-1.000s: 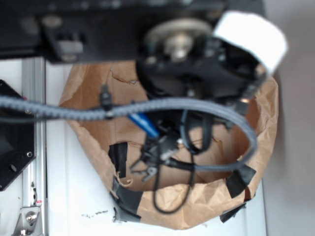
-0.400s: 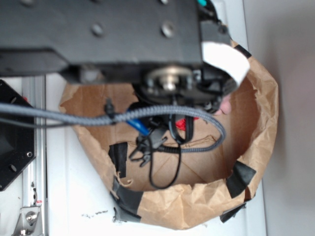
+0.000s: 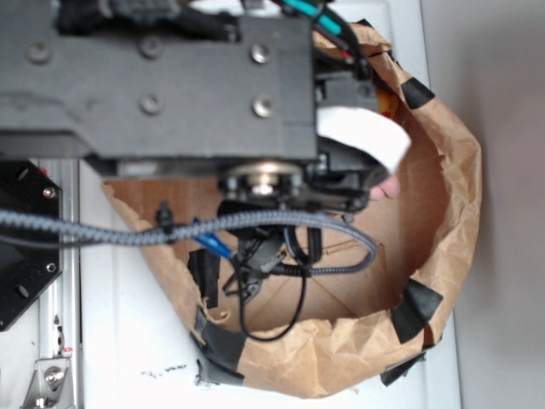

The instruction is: Grab the silver keys.

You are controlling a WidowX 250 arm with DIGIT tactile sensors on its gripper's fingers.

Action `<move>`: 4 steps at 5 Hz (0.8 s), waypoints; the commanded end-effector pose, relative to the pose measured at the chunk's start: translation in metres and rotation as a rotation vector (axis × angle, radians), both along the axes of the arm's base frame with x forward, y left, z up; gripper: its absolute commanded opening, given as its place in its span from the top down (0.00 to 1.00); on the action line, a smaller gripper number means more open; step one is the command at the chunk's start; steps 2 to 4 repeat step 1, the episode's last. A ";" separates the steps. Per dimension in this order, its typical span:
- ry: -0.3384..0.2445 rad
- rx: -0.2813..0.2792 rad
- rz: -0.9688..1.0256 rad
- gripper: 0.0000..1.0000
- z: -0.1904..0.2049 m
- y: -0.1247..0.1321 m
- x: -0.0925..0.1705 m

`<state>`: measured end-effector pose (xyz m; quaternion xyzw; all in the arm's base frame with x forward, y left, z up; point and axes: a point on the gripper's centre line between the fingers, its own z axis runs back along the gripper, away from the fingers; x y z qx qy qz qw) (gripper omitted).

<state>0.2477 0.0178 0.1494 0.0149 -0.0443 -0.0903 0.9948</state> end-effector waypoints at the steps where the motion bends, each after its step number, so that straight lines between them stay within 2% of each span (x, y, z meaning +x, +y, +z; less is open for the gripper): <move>1: -0.060 0.002 0.023 1.00 0.016 -0.005 -0.002; 4: -0.060 0.002 0.023 1.00 0.016 -0.005 -0.002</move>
